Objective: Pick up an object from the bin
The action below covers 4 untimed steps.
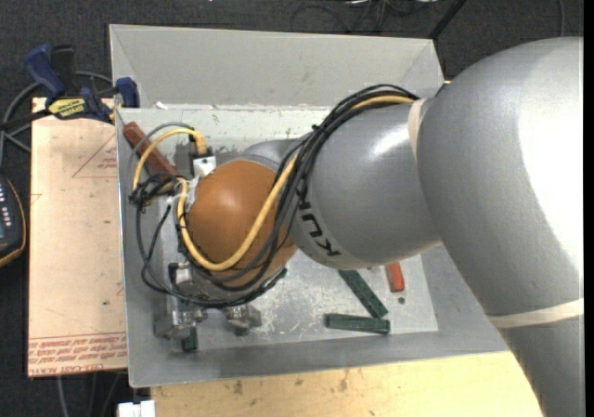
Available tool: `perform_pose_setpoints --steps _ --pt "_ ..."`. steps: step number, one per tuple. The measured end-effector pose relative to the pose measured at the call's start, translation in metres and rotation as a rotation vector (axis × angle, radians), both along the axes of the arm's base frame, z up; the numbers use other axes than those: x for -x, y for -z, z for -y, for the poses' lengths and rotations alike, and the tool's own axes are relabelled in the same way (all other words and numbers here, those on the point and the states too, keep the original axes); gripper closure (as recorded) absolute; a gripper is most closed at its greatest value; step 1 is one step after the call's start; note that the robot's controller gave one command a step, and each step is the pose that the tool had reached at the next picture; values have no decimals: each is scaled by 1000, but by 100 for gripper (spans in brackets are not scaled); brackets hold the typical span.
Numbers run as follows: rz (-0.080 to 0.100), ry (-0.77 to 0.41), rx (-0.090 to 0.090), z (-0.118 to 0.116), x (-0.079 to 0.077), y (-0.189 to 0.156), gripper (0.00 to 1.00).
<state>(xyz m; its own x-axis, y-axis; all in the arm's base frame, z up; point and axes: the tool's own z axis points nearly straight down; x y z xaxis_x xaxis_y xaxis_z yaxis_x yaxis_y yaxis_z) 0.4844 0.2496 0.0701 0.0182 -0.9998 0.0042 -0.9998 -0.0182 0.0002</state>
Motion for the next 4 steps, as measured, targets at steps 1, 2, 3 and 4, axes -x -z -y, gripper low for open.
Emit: perform_pose_setpoints --steps 1,2,3,4 --pt "1 -1 -8 -3 1 -1 100" --pt "0 4 -8 -4 0 -4 100" --pt "1 7 -8 -5 0 -19 100" --pt "7 11 -10 -6 -1 -94 100"
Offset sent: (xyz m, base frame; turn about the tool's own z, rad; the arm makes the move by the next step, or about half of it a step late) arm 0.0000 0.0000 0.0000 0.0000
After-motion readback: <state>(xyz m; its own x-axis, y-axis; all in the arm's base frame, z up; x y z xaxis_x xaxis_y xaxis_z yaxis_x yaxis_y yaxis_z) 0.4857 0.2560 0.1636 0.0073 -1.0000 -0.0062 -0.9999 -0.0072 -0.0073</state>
